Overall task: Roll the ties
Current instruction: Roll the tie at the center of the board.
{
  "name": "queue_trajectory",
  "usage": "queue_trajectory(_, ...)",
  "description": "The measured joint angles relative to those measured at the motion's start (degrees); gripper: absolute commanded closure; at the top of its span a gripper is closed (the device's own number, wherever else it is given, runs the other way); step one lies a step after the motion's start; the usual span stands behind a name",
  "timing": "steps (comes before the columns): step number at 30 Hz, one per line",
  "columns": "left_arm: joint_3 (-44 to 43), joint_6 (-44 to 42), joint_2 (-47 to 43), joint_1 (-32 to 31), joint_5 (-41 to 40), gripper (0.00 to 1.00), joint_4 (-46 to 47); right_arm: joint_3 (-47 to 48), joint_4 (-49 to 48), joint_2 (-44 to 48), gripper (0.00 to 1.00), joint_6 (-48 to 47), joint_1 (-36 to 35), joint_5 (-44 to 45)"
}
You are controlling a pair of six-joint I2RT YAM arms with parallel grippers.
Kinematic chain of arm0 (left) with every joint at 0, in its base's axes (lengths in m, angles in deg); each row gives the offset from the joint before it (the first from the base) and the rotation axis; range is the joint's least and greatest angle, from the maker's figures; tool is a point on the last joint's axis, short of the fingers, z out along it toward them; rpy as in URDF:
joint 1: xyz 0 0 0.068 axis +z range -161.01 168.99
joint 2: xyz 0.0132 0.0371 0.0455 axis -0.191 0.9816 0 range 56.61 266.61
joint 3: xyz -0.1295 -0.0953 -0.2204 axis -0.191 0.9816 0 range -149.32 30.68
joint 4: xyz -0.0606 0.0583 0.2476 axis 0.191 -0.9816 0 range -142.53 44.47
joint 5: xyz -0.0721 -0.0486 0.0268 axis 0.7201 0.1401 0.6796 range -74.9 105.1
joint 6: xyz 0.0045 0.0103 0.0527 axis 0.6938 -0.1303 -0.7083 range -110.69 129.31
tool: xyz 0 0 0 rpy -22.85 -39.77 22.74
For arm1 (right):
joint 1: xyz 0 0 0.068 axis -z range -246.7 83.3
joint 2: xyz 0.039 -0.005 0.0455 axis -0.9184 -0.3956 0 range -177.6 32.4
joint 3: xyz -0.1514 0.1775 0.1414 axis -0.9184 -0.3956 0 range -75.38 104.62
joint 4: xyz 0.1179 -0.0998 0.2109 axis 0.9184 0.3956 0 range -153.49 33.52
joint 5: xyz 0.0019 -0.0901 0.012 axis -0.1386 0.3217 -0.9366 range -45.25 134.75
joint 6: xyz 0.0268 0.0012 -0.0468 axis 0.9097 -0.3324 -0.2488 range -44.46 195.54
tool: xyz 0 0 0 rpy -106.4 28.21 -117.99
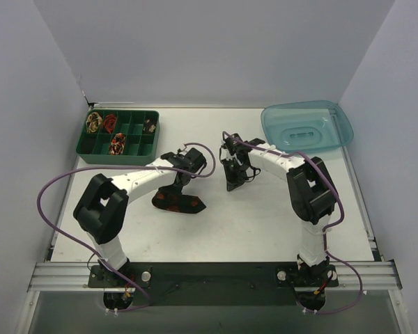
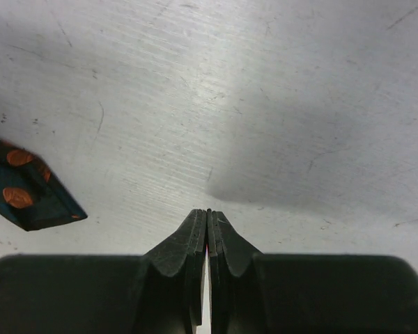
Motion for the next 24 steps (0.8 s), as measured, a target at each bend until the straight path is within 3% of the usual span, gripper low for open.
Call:
queue_trajectory(11, -4.59, 3.63, 7.34, -8.41, -3.30, 0.70, -3.52, -0.66, -0.28, 0.00, 0.95, 0.39, 0.15, 0.11)
queue_trajectory(14, -5.31, 4.63, 9.01, -10.14, -3.26, 0.65, -3.85, -0.85, -0.31, 0.00, 0.95, 0.44, 0.17, 0.11)
queue_trajectory(21, -4.98, 6.95, 9.49, -12.39, 0.04, 0.39, -2.69, -0.90, -0.35, 0.00, 0.95, 0.57, 0.17, 0.09)
queue_trajectory(24, -3.34, 7.89, 8.74, -12.59, 2.27, 0.35, -1.16, -0.90, -0.35, 0.00, 0.95, 0.57, 0.17, 0.11)
